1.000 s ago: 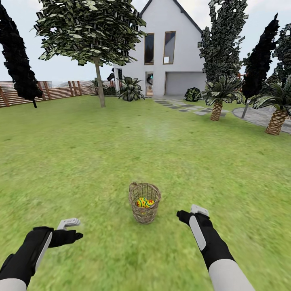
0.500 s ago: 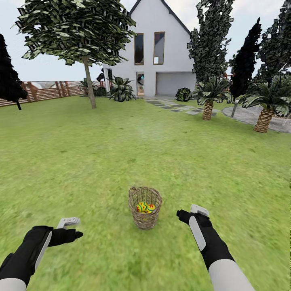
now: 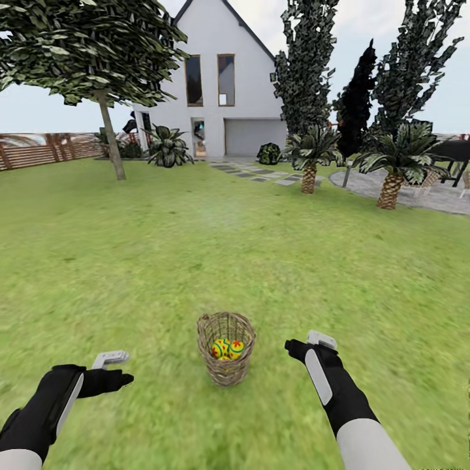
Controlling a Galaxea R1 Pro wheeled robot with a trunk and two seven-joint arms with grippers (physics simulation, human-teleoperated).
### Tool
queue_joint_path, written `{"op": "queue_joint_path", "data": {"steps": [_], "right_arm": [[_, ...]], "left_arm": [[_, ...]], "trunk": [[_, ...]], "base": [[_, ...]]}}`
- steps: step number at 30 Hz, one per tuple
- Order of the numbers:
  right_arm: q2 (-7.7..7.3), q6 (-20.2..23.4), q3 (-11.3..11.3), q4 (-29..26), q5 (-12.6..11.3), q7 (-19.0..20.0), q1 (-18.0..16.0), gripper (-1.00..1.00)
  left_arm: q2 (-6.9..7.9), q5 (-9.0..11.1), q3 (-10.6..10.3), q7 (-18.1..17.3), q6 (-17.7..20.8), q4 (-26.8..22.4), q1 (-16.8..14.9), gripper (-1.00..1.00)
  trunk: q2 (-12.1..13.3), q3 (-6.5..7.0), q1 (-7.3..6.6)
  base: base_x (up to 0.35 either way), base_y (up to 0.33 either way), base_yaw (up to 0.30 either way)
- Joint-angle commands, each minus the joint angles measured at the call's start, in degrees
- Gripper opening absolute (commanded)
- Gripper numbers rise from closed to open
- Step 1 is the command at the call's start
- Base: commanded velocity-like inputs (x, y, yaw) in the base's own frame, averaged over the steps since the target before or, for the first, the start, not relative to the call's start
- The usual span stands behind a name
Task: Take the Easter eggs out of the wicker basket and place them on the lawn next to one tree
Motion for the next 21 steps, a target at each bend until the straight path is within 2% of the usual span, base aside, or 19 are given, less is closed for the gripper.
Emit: {"op": "queue_joint_path", "data": {"steps": [1,9,21], "right_arm": [[0.06,0.14,-0.08,-0.08,-0.61,-0.42,-0.06,1.0],[0.06,-0.39,-0.08,-0.08,-0.61,-0.41,-0.06,1.0],[0.06,-0.94,0.0,-0.03,-0.56,-0.44,-0.06,1.0]], "left_arm": [[-0.01,-0.6,0.12,-0.56,0.15,-0.06,-0.04,1.0],[-0.01,-0.64,0.12,-0.58,0.2,-0.06,-0.04,1.0],[0.06,-0.61,0.12,-0.68,0.12,-0.06,-0.04,1.0]], "trunk": [[-0.13,-0.1,0.07],[-0.13,0.18,0.07],[-0.13,0.62,0.07]], "base": [[0.251,0.253,-0.257],[0.227,0.267,-0.257],[0.145,0.305,-0.257]]}}
